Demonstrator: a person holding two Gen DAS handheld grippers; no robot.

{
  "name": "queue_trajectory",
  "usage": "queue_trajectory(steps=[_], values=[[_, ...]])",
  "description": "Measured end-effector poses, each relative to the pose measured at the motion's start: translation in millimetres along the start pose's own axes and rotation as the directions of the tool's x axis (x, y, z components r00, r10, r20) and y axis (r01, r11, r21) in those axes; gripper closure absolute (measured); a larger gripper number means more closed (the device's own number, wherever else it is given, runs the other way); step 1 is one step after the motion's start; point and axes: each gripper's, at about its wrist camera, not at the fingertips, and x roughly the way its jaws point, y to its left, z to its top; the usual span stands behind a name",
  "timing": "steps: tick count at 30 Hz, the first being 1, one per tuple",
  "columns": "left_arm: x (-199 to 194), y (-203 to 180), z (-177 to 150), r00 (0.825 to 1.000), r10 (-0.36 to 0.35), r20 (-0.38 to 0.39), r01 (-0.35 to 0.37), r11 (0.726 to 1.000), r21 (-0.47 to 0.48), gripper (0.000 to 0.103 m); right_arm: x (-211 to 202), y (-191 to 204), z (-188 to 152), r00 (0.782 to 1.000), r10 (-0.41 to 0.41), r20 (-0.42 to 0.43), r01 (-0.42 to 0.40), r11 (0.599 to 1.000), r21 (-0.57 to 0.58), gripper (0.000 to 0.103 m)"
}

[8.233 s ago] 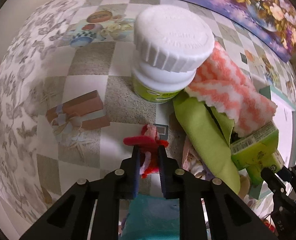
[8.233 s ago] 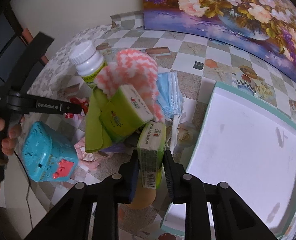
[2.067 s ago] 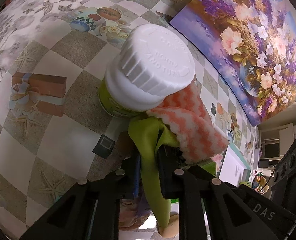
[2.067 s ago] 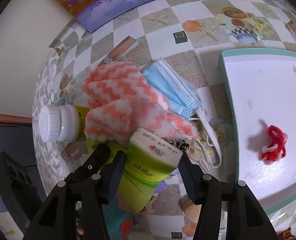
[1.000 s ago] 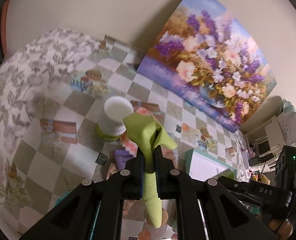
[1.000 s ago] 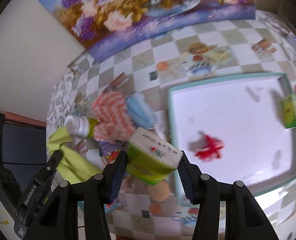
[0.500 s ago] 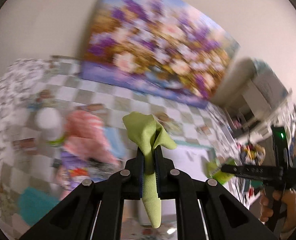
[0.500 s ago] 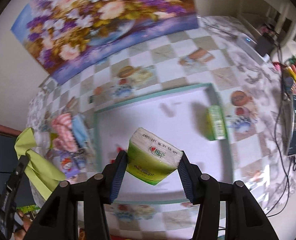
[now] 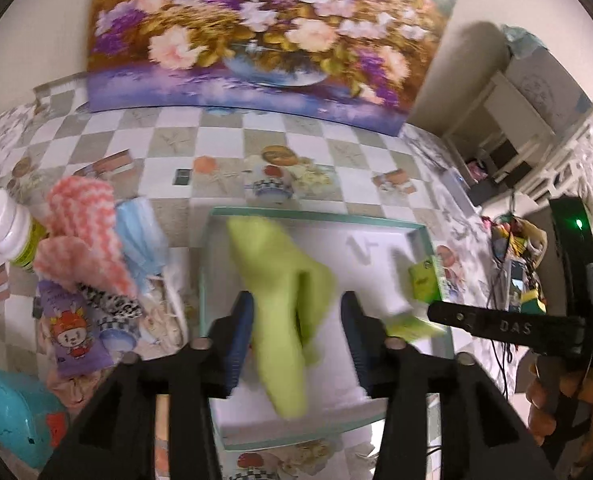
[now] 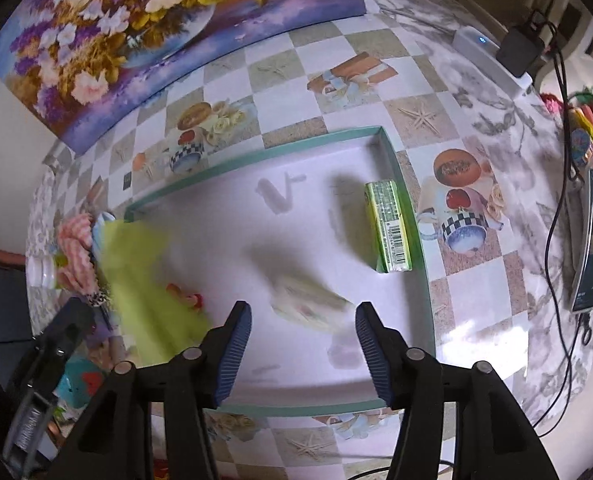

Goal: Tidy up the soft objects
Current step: 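Carry both items to the white tray and release them inside, then grasp the pink baby clothes with the left tool while the right tool grasps the tan sponge ball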

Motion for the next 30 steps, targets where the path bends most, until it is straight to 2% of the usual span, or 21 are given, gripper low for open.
queue_trajectory(steps=[2, 5, 9, 12, 14, 16, 20, 22, 25, 30], values=[[1.0, 7.6, 1.4, 1.0, 0.011, -0.013, -0.012, 1.0, -0.023, 0.051, -0.6, 3.1, -1.7, 1.0, -0.001, 0.0, 0.001, 1.0, -0.019, 0.036], [0.0, 20.5, 4.7, 0.998, 0.034, -0.05, -0.037, 0.998, -0.048, 0.044, -2.7, 8.8, -6.2, 1.0, -0.003, -0.011, 0.003, 0.998, -0.061, 0.034], [-11.9, 32.5, 12.0, 0.989, 0.117, -0.09, -0.116, 0.993, 0.008, 0.033, -11.8, 17.1, -15.7, 1.0, -0.019, -0.004, 0.018, 0.991, -0.135, 0.024], [-31.2, 48.3, 20.0, 0.984, 0.145, -0.103, -0.142, 0.989, 0.034, 0.022, -22.3, 23.6, -21.7, 1.0, -0.024, 0.019, 0.027, 0.983, -0.183, 0.014], [-45.4, 61.1, 23.8, 0.977, 0.183, -0.11, -0.178, 0.983, 0.048, 0.017, -30.8, 28.4, -24.6, 0.999, -0.028, 0.04, 0.035, 0.977, -0.211, 0.0], [-57.1, 74.1, 26.1, 0.968, 0.22, -0.124, -0.215, 0.975, 0.052, 0.015, -38.3, 34.3, -26.0, 0.998, -0.031, 0.055, 0.043, 0.971, -0.235, 0.0], [-79.2, 102.3, 25.3, 0.96, 0.227, -0.164, -0.224, 0.974, 0.036, 0.012, -52.9, 49.2, -30.2, 0.996, -0.035, 0.08, 0.056, 0.958, -0.28, 0.0], [-89.8, 116.6, 23.7, 0.953, 0.248, -0.176, -0.247, 0.969, 0.027, 0.008, -60.2, 59.4, -31.9, 0.996, -0.036, 0.086, 0.061, 0.951, -0.304, 0.0], [-105.0, 140.8, 20.5, 0.94, 0.274, -0.201, -0.278, 0.96, 0.007, 0.008, -69.7, 75.9, -33.8, 0.993, -0.048, 0.104, 0.081, 0.938, -0.336, 0.0], [-120.8, 166.0, 14.9, 0.917, 0.326, -0.228, -0.335, 0.942, 0.001, 0.008, -78.8, 110.7, -36.8, 0.998, -0.005, 0.069, 0.03, 0.927, -0.375, 0.0]])
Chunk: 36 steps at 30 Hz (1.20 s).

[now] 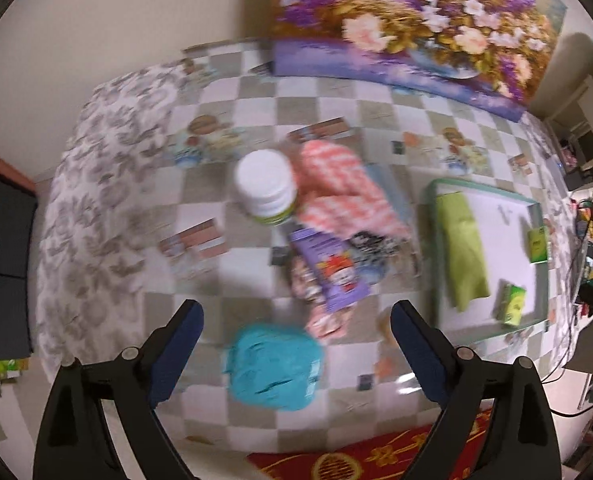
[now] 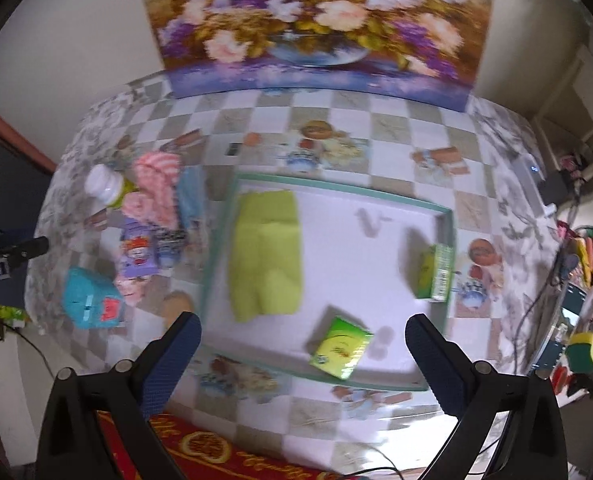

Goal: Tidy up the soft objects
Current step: 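Grasp the pink baby clothes with the left tool while the right tool grasps the tan sponge ball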

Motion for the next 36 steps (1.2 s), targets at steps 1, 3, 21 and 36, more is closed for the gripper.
queue_trajectory(steps=[1, 3, 21, 36], values=[[0.1, 5.1, -1.5, 1.0, 0.005, -0.01, -0.005, 1.0, -0.004, 0.008, 0.6, 6.7, 1.4, 1.0, 0.009, -0.01, -0.009, 1.0, -0.005, 0.0], [1.5, 13.3, -3.2, 1.0, 0.007, -0.029, -0.007, 1.0, -0.014, 0.008, 3.6, 24.6, 5.2, 0.999, 0.018, -0.037, -0.019, 1.0, -0.021, 0.0], [84.0, 10.2, -3.3, 0.977, -0.06, -0.205, 0.049, 0.997, -0.06, 0.008, 125.9, 153.3, -7.0, 0.964, 0.007, -0.265, -0.068, 0.973, -0.222, 0.0], [152.7, 4.0, 10.0, 0.934, -0.102, -0.342, 0.089, 0.995, -0.053, 0.008, 191.2, 194.1, -28.5, 0.949, -0.089, -0.302, -0.045, 0.911, -0.409, 0.006]])
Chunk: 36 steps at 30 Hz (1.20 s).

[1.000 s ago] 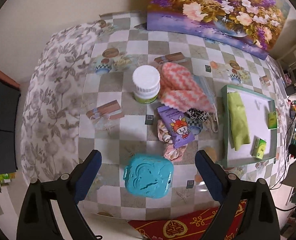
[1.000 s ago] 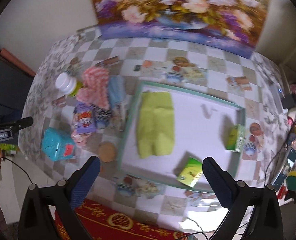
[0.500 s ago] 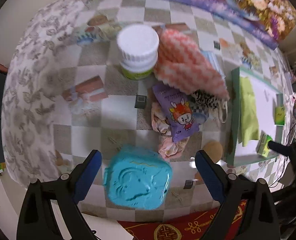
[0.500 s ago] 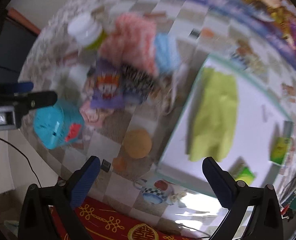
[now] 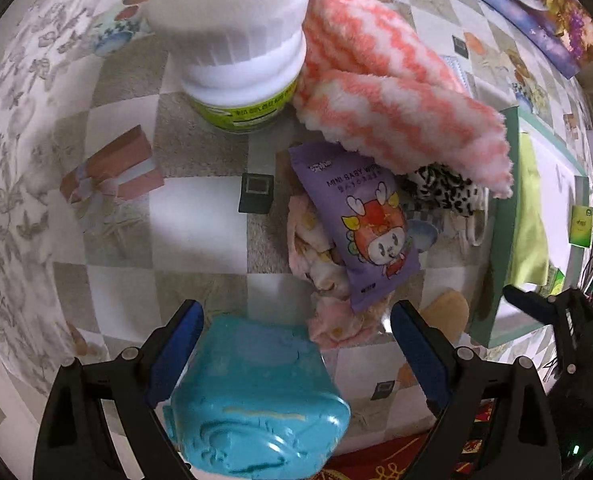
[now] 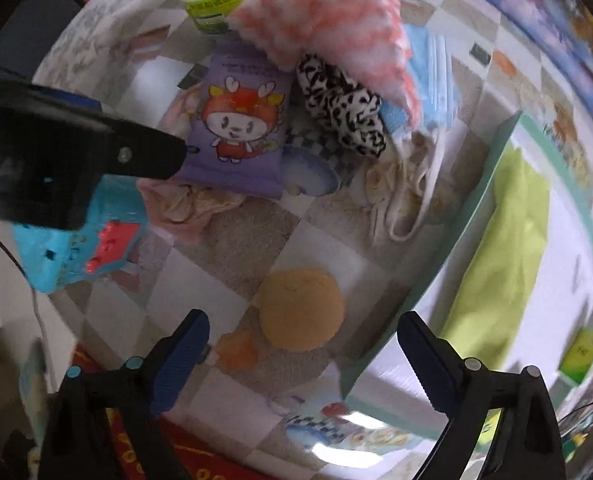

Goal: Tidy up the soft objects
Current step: 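Grasp the pink baby clothes with the left tool while the right tool grasps the tan sponge ball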

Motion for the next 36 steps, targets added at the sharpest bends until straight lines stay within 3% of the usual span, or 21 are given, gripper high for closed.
queue_trajectory(steps=[8, 13, 21, 24, 26, 36], values=[[15.2, 8.7, 13.5, 0.999, -0.03, -0.025, 0.029, 1.0, -0.01, 0.008, 6.6, 19.2, 7.8, 1.0, -0.01, 0.001, 0.01, 0.997, -0.079, 0.017], [26.4, 21.5, 20.5, 0.999, -0.028, -0.033, 0.027, 0.999, -0.016, 0.008, 30.3, 25.3, 11.4, 0.999, -0.005, -0.04, 0.002, 0.998, -0.066, 0.02], [33.8, 29.7, 25.2, 0.999, -0.031, -0.04, 0.03, 0.999, -0.013, 0.008, 47.9, 24.1, -4.2, 0.999, -0.021, -0.04, 0.018, 0.998, -0.067, 0.031], [35.9, 19.8, 21.5, 0.999, -0.031, -0.044, 0.031, 1.0, 0.0, 0.009, 49.1, 18.0, -4.6, 0.999, -0.033, -0.034, 0.03, 0.997, -0.068, 0.04], [37.3, 14.7, 21.7, 0.998, -0.032, -0.047, 0.033, 0.999, 0.013, 0.009, 45.2, 9.4, -8.3, 0.999, -0.028, -0.032, 0.026, 0.998, -0.056, 0.051], [52.1, -15.9, 22.5, 0.998, 0.026, -0.062, -0.02, 0.995, 0.102, 0.009, 48.0, -12.7, -16.1, 0.999, 0.023, -0.038, -0.024, 0.999, -0.023, 0.051]])
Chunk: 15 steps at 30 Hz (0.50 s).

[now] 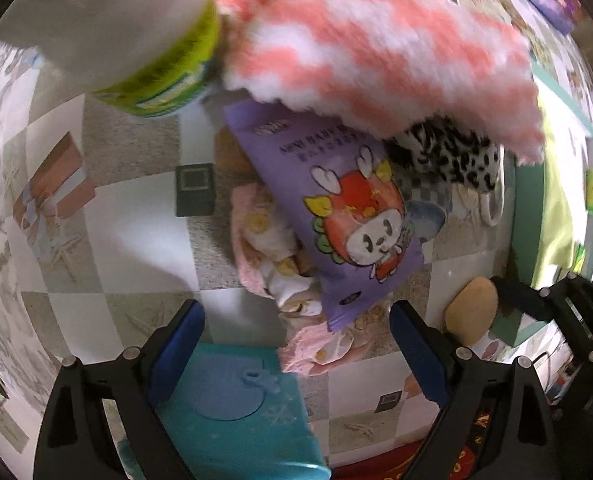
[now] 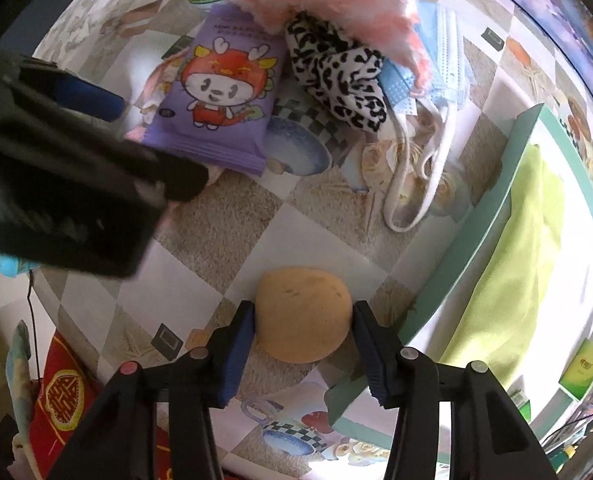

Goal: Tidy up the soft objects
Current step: 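Grasp the pink baby clothes with the left tool while the right tool grasps the tan sponge ball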

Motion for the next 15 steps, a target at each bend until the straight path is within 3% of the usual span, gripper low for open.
queue_trajectory(steps=[6, 8, 10, 12, 15], values=[[5.0, -28.9, 1.6, 0.998, 0.068, 0.009, -0.068, 0.996, 0.064, 0.023, -6.3, -15.4, 6.8, 1.0, 0.019, 0.003, -0.019, 1.0, 0.012, 0.051], [2.2, -36.9, 2.1, 0.997, 0.077, 0.028, -0.079, 0.993, 0.086, 0.036, -8.9, -18.4, 9.5, 1.0, 0.022, 0.004, -0.022, 1.0, 0.014, 0.051], [-1.1, -44.6, 1.9, 0.996, 0.071, 0.05, -0.076, 0.993, 0.091, 0.062, -14.5, -16.3, 10.2, 1.0, 0.022, 0.006, -0.022, 1.0, 0.017, 0.051], [-2.4, -48.6, 1.8, 0.997, 0.051, 0.054, -0.055, 0.995, 0.084, 0.073, -21.5, -12.0, 12.4, 1.0, 0.022, 0.009, -0.022, 1.0, 0.022, 0.051], [-1.1, -49.3, -4.5, 0.997, 0.048, 0.055, -0.053, 0.995, 0.083, 0.079, -38.6, -12.3, 8.7, 1.0, 0.018, 0.016, -0.019, 0.999, 0.029, 0.051]])
